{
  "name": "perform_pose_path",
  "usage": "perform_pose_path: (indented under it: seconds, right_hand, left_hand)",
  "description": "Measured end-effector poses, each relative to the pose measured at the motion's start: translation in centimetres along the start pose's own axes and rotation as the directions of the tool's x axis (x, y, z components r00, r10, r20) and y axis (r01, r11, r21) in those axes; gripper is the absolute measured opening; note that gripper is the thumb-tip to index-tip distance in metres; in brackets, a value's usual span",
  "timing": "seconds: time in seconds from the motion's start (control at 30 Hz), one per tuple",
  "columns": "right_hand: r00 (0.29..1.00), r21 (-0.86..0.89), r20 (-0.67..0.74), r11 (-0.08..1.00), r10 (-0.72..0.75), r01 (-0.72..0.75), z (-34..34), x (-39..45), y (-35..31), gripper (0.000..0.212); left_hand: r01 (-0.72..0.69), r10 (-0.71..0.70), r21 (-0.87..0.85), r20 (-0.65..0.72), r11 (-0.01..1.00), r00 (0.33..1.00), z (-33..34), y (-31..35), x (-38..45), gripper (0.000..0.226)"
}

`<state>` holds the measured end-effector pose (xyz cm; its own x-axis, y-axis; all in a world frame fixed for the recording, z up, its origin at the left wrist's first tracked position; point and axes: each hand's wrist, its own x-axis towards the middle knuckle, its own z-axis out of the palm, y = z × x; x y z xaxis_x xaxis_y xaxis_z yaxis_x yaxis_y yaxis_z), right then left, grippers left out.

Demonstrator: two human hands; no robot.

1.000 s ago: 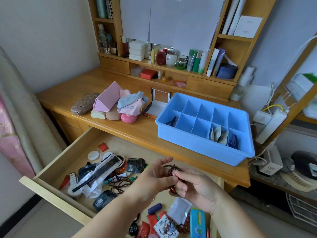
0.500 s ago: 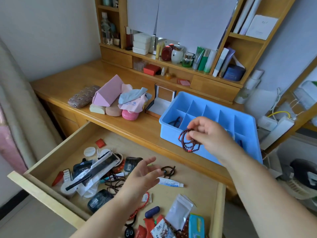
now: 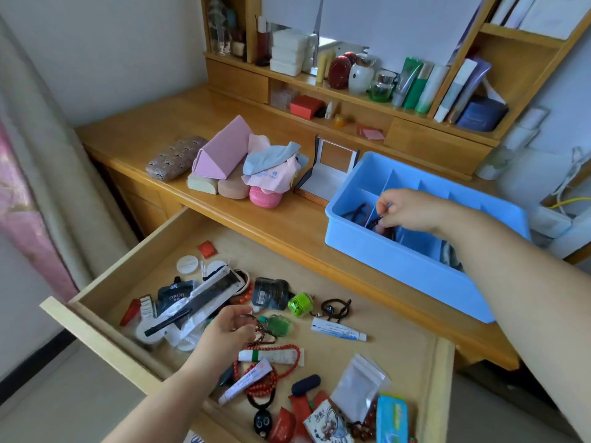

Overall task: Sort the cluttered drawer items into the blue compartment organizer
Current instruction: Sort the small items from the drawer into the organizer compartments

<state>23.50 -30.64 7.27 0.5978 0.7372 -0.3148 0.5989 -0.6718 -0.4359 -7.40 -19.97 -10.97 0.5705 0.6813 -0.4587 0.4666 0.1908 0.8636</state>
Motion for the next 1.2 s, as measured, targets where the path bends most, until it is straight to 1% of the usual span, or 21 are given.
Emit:
perform_pose_path:
  seconds: [0.07,0.1,0.13,0.2,0.27,0.33,0.37,0.4,0.43,0.47,0.53,0.6,0.67,0.73,0.77,0.83,0.97,1.03,1.1,1.13,1.2]
  right_hand:
    - [0.999,-0.133,-0.052,0.991,0.0,-0.007,0.0,0.4,0.3,0.017]
    - [0.993,-0.212,-0.12,0.977,-0.009,-0.017,0.1,0.6,0.5,0.015]
    - [0.979,-0.245,-0.204,0.969,-0.027,-0.024,0.3,0.6,0.7,0.016]
    - [0.934,-0.199,-0.351,0.98,-0.071,-0.001,0.5,0.1,0.7,0.016]
    - [0.871,-0.175,-0.462,0.98,-0.17,0.098,1.1,-1.2,0.0,0.011]
    - [0.769,-0.231,-0.537,0.937,-0.346,0.261,2.8,-3.2,-0.8,0.006]
    - [0.711,-0.271,-0.549,0.898,-0.44,0.346,4.1,-4.5,-1.3,0.006]
    - [0.675,-0.297,-0.532,0.86,-0.511,0.416,5.7,-5.9,-1.7,0.007]
    - [0.67,-0.302,-0.495,0.832,-0.554,0.465,7.5,-7.0,-1.8,0.007]
    - [0.696,-0.281,-0.437,0.821,-0.57,0.496,9.6,-7.9,-1.7,0.007]
    - [0.806,-0.182,-0.274,0.852,-0.524,0.491,13.8,-9.0,-0.8,0.01]
    - [0.898,-0.08,-0.111,0.904,-0.426,0.42,17.6,-9.5,0.2,0.012]
    - [0.947,0.007,-0.038,0.948,-0.318,0.318,20.6,-9.8,1.2,0.012]
    - [0.976,0.075,-0.026,0.973,-0.217,0.218,22.3,-10.1,1.5,0.01]
    - [0.982,0.107,-0.025,0.976,-0.187,0.188,22.7,-10.2,1.6,0.009]
    - [0.987,0.151,-0.031,0.976,-0.156,0.159,22.9,-10.4,1.7,0.008]
    - [0.97,0.261,-0.08,0.935,-0.228,0.242,22.3,-10.4,1.3,0.027]
    - [0.971,0.407,-0.054,0.883,-0.232,0.233,21.7,-10.3,0.6,0.023]
    - [0.984,0.603,0.03,0.788,-0.175,0.122,21.0,-10.2,0.1,0.017]
    - [0.987,0.651,0.055,0.755,-0.154,0.082,20.7,-10.1,0.1,0.02]
    - [0.994,0.634,0.02,0.77,-0.104,0.068,20.6,-10.1,0.7,0.021]
  left_hand:
    - [-0.018,0.018,0.104,0.0,0.994,1.0,0.0,-0.3,0.3,0.027]
    - [-0.037,0.038,0.182,-0.003,0.983,0.999,0.0,-0.5,0.4,0.026]
    - [-0.064,0.069,0.26,-0.012,0.963,0.998,0.0,-0.7,0.5,0.025]
    - [-0.133,0.161,0.421,-0.033,0.897,0.986,0.0,-1.0,0.7,0.022]
    - [-0.195,0.246,0.61,0.001,0.768,0.969,0.1,-1.0,1.0,0.023]
    - [-0.215,0.226,0.764,0.092,0.609,0.97,0.4,-1.0,1.4,0.028]
    - [-0.218,0.194,0.814,0.133,0.538,0.972,0.7,-1.0,1.6,0.031]
    - [-0.223,0.164,0.843,0.162,0.49,0.973,0.9,-1.0,1.8,0.031]
    - [-0.221,0.146,0.855,0.172,0.47,0.974,1.2,-1.0,2.0,0.028]
    - [-0.213,0.14,0.855,0.165,0.473,0.976,1.4,-0.9,2.2,0.023]
    - [-0.176,0.132,0.864,0.128,0.471,0.983,1.6,-0.8,2.5,0.02]
    - [-0.16,0.124,0.887,0.117,0.433,0.985,1.9,-0.7,2.8,0.018]
    - [-0.163,0.104,0.886,0.131,0.434,0.986,2.3,-0.6,2.9,0.018]
    - [-0.208,0.1,0.857,0.183,0.472,0.978,2.6,-0.3,2.6,0.018]
    - [-0.256,0.125,0.828,0.224,0.499,0.967,2.7,0.0,2.4,0.017]
    - [-0.349,0.188,0.729,0.297,0.589,0.936,2.7,0.6,1.5,0.012]
    - [-0.446,0.252,0.459,0.424,0.768,0.87,3.2,2.9,-2.0,0.011]
    - [-0.455,0.312,0.278,0.435,0.846,0.845,3.5,4.6,-3.6,0.015]
    - [-0.411,0.354,0.052,0.418,0.91,0.837,3.3,6.4,-4.6,0.015]
    - [-0.383,0.364,-0.038,0.404,0.923,0.839,3.0,7.2,-4.8,0.015]
    - [-0.333,0.375,-0.174,0.357,0.927,0.856,1.9,8.3,-4.9,0.022]
